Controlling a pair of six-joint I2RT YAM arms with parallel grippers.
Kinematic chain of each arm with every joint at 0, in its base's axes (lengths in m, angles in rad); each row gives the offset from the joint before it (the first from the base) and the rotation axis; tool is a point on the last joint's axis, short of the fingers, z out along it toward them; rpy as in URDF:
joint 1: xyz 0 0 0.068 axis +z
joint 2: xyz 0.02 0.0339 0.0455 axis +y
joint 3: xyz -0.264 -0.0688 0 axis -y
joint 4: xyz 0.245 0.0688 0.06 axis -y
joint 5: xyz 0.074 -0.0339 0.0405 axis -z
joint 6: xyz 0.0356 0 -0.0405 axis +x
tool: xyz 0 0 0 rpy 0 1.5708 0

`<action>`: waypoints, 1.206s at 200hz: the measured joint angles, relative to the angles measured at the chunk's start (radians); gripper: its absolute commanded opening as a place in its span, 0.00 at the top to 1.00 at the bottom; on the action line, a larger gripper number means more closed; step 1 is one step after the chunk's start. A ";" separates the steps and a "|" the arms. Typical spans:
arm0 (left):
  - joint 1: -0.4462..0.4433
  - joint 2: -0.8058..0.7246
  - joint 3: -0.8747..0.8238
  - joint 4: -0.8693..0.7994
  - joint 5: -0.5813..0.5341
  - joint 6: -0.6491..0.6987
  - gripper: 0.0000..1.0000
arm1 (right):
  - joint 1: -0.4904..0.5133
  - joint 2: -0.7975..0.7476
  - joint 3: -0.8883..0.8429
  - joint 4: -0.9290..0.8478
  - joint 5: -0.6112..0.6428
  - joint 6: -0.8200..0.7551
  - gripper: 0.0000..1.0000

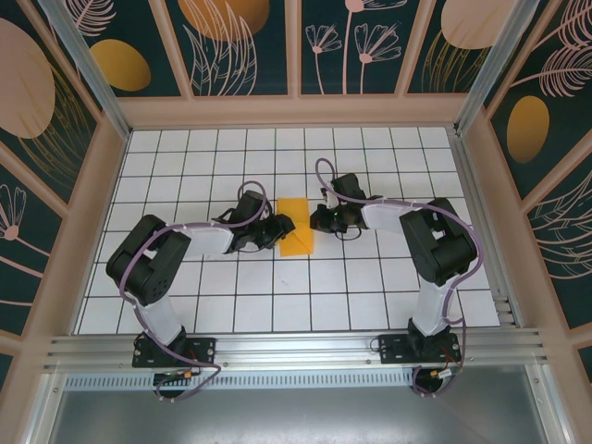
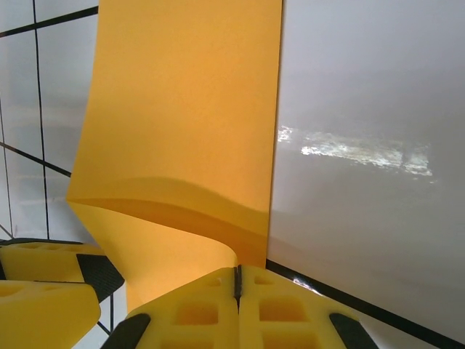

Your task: Fold a paper plane with a square sheet of paper (pick it up from the middle)

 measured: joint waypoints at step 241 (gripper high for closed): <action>0.000 -0.049 0.301 -0.364 -0.229 0.369 0.97 | -0.095 -0.328 -0.089 0.002 0.174 0.060 0.30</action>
